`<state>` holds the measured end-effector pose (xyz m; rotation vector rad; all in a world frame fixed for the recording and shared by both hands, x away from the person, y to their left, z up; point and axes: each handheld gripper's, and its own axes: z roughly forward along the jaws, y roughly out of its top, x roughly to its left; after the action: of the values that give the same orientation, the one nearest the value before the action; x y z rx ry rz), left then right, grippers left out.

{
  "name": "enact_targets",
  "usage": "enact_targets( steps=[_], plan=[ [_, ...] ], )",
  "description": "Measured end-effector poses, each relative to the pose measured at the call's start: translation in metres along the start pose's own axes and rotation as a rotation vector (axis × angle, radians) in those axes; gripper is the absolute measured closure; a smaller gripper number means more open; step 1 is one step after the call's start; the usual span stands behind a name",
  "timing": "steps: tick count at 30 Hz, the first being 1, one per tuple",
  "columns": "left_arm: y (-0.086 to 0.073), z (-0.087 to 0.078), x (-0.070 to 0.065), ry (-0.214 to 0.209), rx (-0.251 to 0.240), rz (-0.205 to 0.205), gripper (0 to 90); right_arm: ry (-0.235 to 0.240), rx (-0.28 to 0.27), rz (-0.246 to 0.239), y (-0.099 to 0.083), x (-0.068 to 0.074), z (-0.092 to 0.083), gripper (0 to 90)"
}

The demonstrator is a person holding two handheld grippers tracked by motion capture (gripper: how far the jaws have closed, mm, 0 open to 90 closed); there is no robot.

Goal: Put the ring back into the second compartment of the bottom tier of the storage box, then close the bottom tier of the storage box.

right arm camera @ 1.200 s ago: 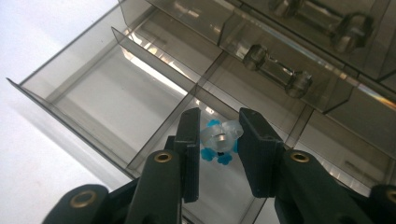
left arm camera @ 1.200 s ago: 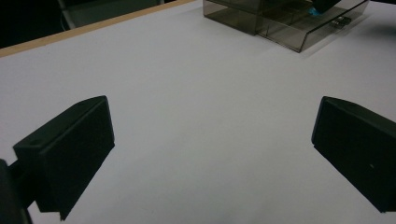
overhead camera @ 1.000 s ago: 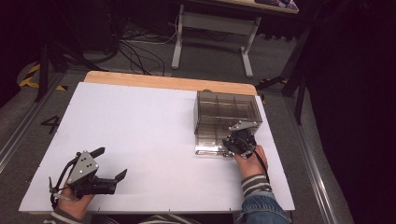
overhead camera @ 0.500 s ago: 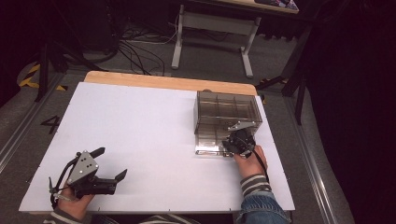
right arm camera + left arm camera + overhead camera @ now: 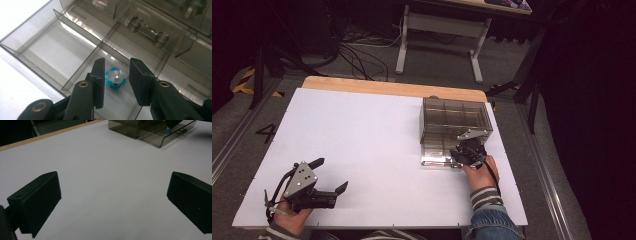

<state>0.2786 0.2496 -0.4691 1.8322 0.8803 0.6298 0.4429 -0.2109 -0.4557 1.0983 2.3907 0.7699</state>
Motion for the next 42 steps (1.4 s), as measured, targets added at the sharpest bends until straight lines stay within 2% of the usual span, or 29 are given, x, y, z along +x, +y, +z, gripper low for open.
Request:
enact_targets(
  steps=[12,17,20,24,29,36,42],
  plan=[
    [0.0,0.0,0.0,0.001,-0.003,-0.006,0.0,-0.008,-0.061,-0.016,0.003,0.005,-0.021,67.6],
    [0.0,0.0,0.0,0.002,-0.002,0.002,0.0,0.007,-0.08,-0.033,0.003,0.008,-0.029,70.2],
    [0.0,-0.001,-0.001,-0.001,-0.002,-0.008,0.0,0.01,-0.087,-0.043,0.003,0.011,-0.034,71.9],
    [0.0,-0.001,0.0,0.001,-0.004,-0.012,0.0,0.007,-0.09,-0.054,0.002,0.013,-0.039,75.9],
    [0.0,0.0,0.0,0.002,-0.003,-0.008,0.0,-0.005,-0.074,-0.07,0.001,0.016,-0.043,89.4],
    [0.0,-0.001,0.0,0.003,-0.005,-0.008,0.0,-0.005,-0.068,-0.087,-0.002,0.017,-0.048,90.0],
    [0.0,0.0,0.0,0.002,-0.005,-0.008,0.0,0.0,-0.078,-0.078,-0.006,0.015,-0.053,89.8]
  ],
)
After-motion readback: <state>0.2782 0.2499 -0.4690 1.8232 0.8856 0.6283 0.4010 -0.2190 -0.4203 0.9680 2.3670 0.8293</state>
